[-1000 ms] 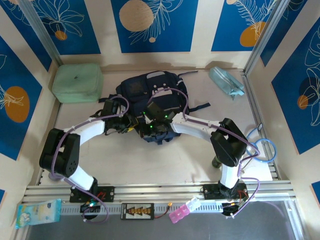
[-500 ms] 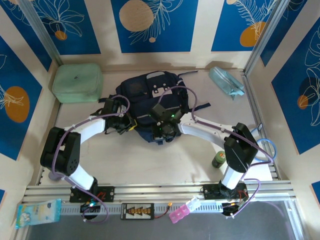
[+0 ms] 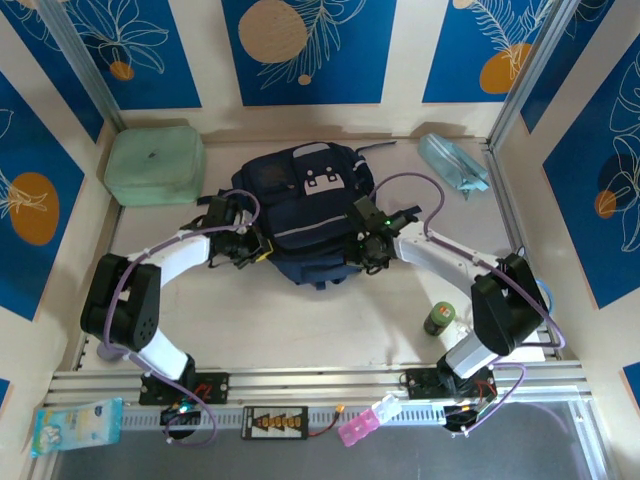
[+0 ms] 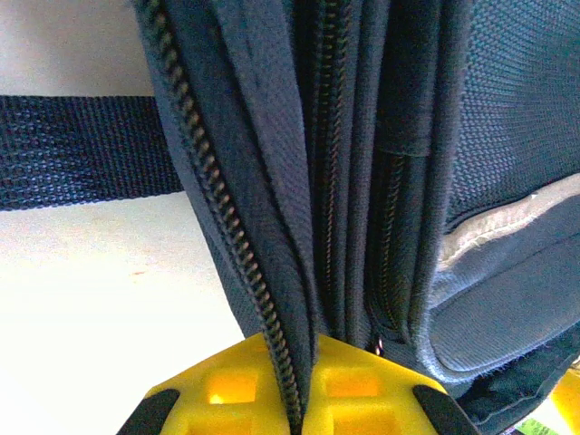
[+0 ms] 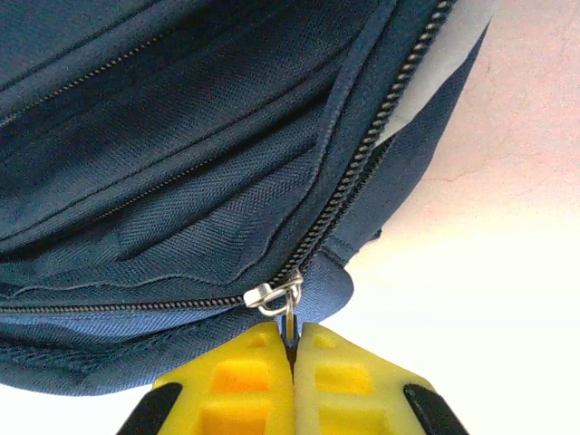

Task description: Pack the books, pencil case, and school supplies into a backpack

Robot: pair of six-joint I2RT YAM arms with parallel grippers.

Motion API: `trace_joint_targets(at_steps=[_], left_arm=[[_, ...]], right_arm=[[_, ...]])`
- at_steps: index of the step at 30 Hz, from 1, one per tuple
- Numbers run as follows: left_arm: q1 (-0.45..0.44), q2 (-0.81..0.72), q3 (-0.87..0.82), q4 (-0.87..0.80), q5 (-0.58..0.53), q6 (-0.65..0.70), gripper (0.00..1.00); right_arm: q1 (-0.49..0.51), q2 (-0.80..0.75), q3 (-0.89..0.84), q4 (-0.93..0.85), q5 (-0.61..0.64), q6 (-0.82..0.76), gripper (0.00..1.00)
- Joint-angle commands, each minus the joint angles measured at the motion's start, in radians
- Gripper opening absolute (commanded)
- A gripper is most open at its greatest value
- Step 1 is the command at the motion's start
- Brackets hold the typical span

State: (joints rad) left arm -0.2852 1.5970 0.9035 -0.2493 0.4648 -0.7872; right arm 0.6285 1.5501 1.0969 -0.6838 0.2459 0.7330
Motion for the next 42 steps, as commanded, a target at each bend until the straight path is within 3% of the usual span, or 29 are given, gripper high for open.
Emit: trace_joint_targets(at_steps=[1,4,8,16,21,28,33,42], left_arm=[[0.030,0.035,0.090,-0.060,-0.010,0.078,0.00],[0.031,0.094,0.204,-0.161,-0.025,0.174,0.03],[0.044,0.165,0.326,-0.277,-0.133,0.259,0.16],[0.065,0.074,0.373,-0.382,-0.288,0.214,0.53],[0.065,-0.012,0.356,-0.480,-0.374,0.158,0.67],[0.062,-0.149,0.259,-0.527,-0.317,-0.023,0.68],[0.030,-0.238,0.124,-0.378,-0.222,-0.148,0.64],[-0.036,-0.152,0.092,-0.265,-0.143,-0.192,0.54]], right_arm=[[0.013,-0.047,-0.053,-0.011,-0.032,-0.011,0.00],[0.057,-0.072,-0.113,0.062,-0.110,-0.027,0.00],[0.142,-0.062,-0.147,0.171,-0.225,-0.035,0.00],[0.263,0.078,-0.024,0.314,-0.281,-0.018,0.00],[0.274,0.197,0.122,0.343,-0.289,-0.026,0.00],[0.285,0.273,0.198,0.381,-0.305,-0.031,0.00],[0.281,0.274,0.142,0.463,-0.342,0.007,0.00],[0.283,0.269,0.108,0.490,-0.349,0.040,0.00]])
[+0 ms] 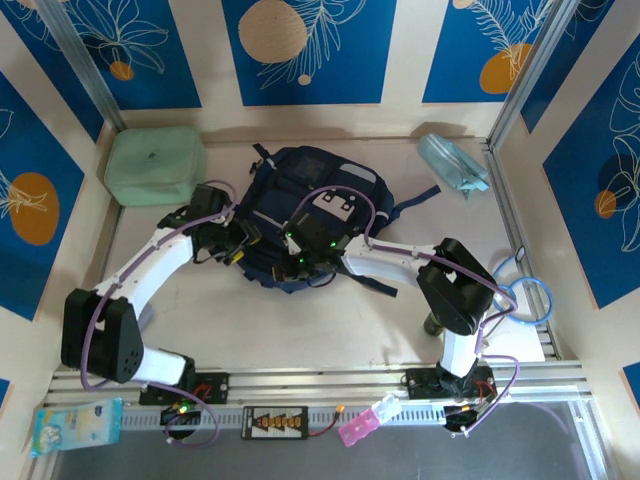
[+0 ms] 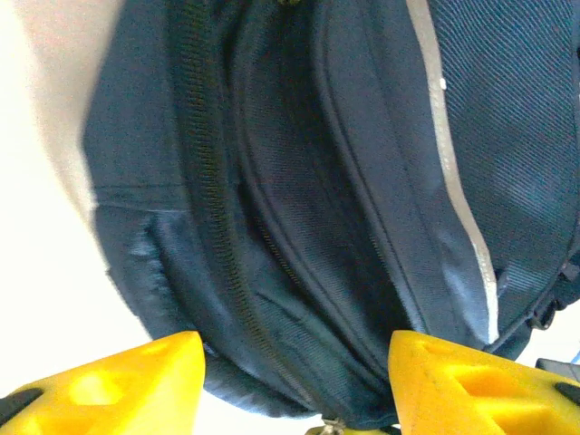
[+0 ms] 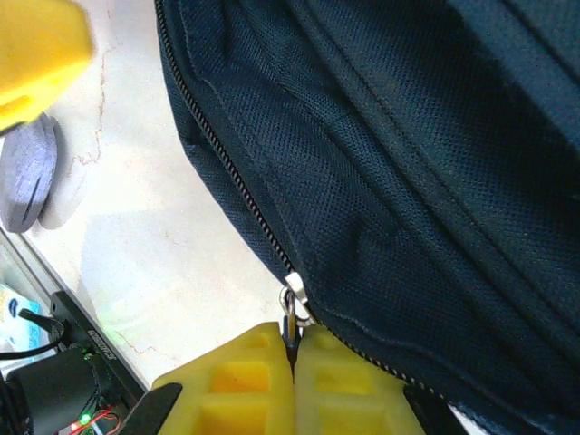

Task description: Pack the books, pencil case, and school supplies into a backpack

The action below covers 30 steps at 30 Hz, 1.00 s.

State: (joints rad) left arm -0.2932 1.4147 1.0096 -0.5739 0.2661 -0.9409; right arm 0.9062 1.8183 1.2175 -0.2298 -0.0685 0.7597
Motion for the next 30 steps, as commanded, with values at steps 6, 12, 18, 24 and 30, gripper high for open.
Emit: trace_joint_targets(at_steps=[6,12,18,24,30], left_arm=[[-0.058,0.087,-0.019,0.025,0.012,-0.029,0.50],[-0.074,0.098,-0.014,-0.031,-0.064,-0.002,0.46],[-0.088,0.132,-0.010,-0.045,-0.105,0.032,0.29],[-0.096,0.142,0.020,-0.081,-0.155,0.067,0.15],[-0.096,0.148,0.049,-0.111,-0.198,0.101,0.08]], right_arm=[[0.004,-0.007,-0.018,0.035,-0.030,0.009,0.00],[0.003,-0.011,-0.020,0.024,-0.015,0.007,0.00],[0.002,-0.017,-0.024,0.015,0.008,0.010,0.00],[0.011,-0.044,-0.043,-0.076,0.055,-0.034,0.00],[0.008,-0.137,-0.129,-0.188,0.182,-0.053,0.00]])
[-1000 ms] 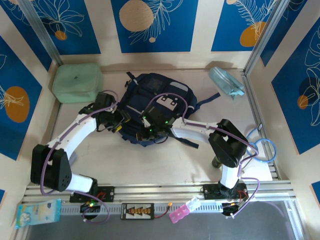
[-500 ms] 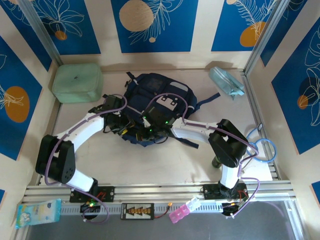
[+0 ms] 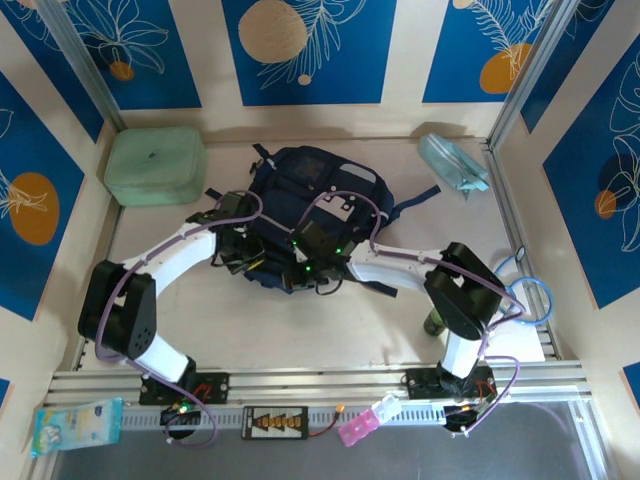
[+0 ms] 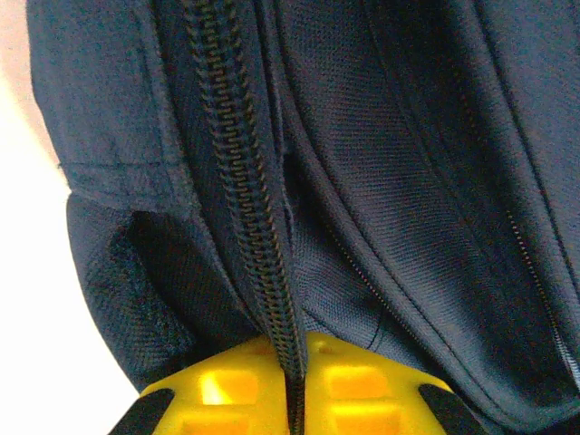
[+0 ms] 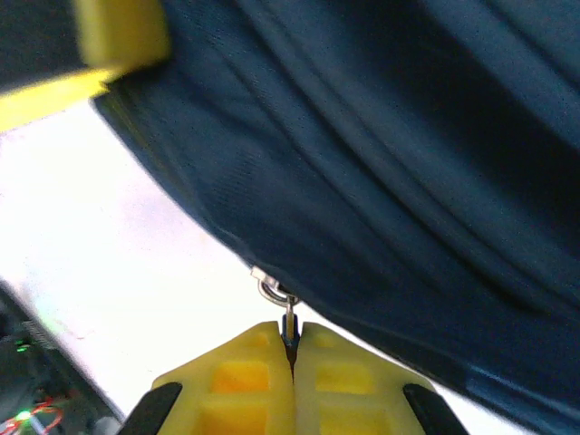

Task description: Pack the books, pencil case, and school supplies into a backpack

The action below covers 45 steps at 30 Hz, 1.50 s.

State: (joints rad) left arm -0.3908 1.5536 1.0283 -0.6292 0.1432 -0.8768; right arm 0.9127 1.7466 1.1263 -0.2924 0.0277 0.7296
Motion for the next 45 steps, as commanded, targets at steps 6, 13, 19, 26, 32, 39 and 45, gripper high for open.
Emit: trace_joint_targets(at_steps=[6,13,19,26,32,39,45], left_arm=[[0.002,0.015,0.038,-0.052,-0.077,0.046,0.03],[0.003,0.013,0.042,-0.062,-0.084,0.058,0.00],[0.003,0.002,0.047,-0.081,-0.093,0.079,0.00],[0.003,0.007,0.041,-0.084,-0.075,0.092,0.00],[0.003,-0.003,0.026,-0.087,-0.069,0.111,0.00],[0.003,-0.010,0.031,-0.109,-0.038,0.135,0.00],[0.003,-0.021,0.058,-0.151,-0.025,0.174,0.00]], right_arm=[[-0.003,-0.156,-0.100,-0.202,0.190,-0.004,0.00],[-0.040,-0.220,-0.132,-0.280,0.335,0.065,0.00],[-0.170,-0.224,-0.162,-0.295,0.359,0.023,0.00],[-0.359,-0.193,-0.111,-0.247,0.339,-0.188,0.00],[-0.505,-0.146,-0.090,-0.256,0.338,-0.235,0.00],[-0.613,-0.102,-0.061,-0.235,0.270,-0.235,0.00],[-0.641,-0.058,0.001,-0.264,0.245,-0.256,0.04]])
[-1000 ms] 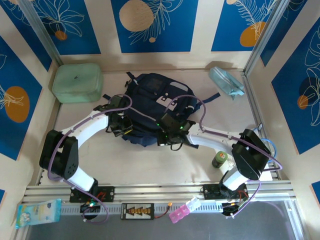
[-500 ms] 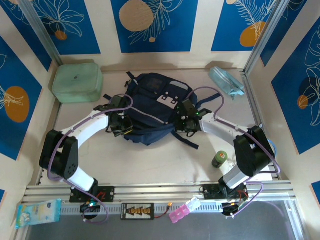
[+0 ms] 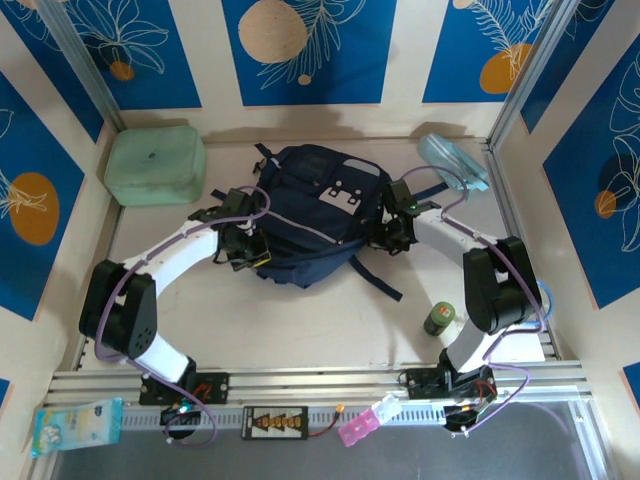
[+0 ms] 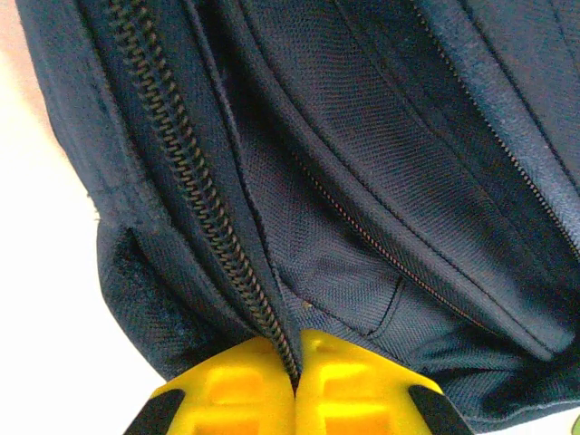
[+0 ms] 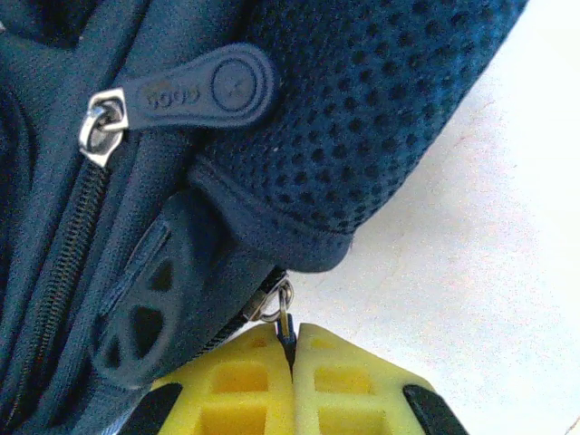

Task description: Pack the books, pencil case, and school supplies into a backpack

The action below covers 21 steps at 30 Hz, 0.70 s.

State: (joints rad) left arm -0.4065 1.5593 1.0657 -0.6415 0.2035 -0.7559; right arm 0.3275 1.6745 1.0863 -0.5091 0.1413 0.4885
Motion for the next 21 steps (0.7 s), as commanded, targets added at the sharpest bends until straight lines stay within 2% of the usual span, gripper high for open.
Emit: trace_joint_targets(at_steps=[1,6,12,15,21], left_arm=[[0.018,-0.027,0.019,-0.145,-0.093,0.057,0.00],[0.018,-0.029,0.018,-0.144,-0.088,0.058,0.00],[0.015,-0.032,0.021,-0.121,-0.043,0.057,0.00],[0.007,-0.040,0.025,-0.122,-0.026,0.061,0.00],[-0.062,-0.061,0.045,-0.110,0.028,0.019,0.02]], right_arm=[[-0.058,0.017,0.048,-0.051,0.128,-0.032,0.05],[-0.056,0.031,0.068,-0.084,0.148,-0.111,0.09],[-0.055,0.015,0.061,-0.092,0.217,-0.080,0.13],[-0.053,-0.042,0.025,-0.045,0.145,-0.086,0.20],[-0.052,-0.249,-0.081,0.076,-0.120,-0.093,0.41]])
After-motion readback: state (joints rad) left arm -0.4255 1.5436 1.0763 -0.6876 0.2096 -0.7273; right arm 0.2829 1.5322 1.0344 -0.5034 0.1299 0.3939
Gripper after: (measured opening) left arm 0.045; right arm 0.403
